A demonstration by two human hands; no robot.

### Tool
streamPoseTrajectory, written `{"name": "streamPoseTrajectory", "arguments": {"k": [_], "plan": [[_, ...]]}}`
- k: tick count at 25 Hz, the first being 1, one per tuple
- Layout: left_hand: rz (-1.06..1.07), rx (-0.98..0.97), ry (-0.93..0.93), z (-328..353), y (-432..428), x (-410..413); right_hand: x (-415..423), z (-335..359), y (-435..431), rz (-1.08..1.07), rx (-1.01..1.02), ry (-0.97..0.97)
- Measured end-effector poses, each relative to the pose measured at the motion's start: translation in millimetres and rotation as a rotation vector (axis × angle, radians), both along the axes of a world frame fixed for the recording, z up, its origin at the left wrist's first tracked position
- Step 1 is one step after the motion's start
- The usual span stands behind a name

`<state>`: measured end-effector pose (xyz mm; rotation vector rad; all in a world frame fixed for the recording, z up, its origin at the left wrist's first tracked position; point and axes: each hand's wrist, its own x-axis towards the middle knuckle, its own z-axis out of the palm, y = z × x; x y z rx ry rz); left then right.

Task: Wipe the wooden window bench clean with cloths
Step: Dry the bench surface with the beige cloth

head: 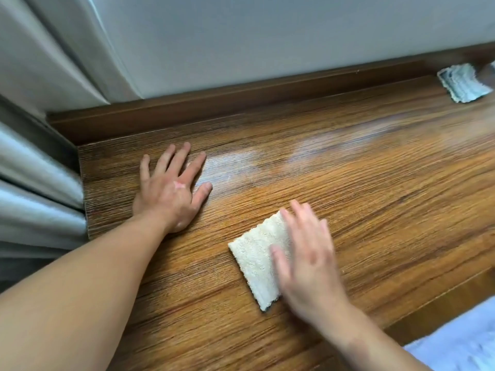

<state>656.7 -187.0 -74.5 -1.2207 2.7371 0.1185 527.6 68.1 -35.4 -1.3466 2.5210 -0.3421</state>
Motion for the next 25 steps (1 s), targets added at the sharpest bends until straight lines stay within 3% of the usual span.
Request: {"name": "streamPoseTrajectory", "arguments": {"k": [2, 4, 6, 9, 11, 15, 18, 20, 23, 25], "plan": [[0.002, 0.001, -0.007, 2, 1, 0, 45, -18, 6, 0.215, 0.102, 0.055], [0.006, 0.009, -0.019, 3, 2, -1, 34, -25, -5, 0.303, 0.187, 0.075], [0.009, 0.021, -0.029, 4, 1, -2, -37, -34, -46, 0.199, 0.224, 0.095], [0.007, 0.022, -0.025, 3, 2, -5, -146, -28, -124, -0.22, 0.256, 0.068], [0.003, 0.026, -0.024, 2, 0, -4, -128, -34, -144, -0.264, 0.266, 0.086], [0.011, 0.027, -0.036, 4, 0, 4, 55, -35, -45, 0.418, 0.137, 0.051], [0.011, 0.04, -0.027, 6, 3, -2, 45, -34, -6, 0.767, 0.123, 0.04], [0.007, 0.044, -0.022, 7, 1, -6, -35, -43, -45, 0.662, 0.117, 0.161], [0.004, 0.045, -0.035, 5, 1, -8, -150, -40, -144, 0.003, 0.213, 0.11], [0.006, 0.041, -0.028, 3, -1, -5, -131, -41, -183, -0.192, 0.241, 0.099]]}}
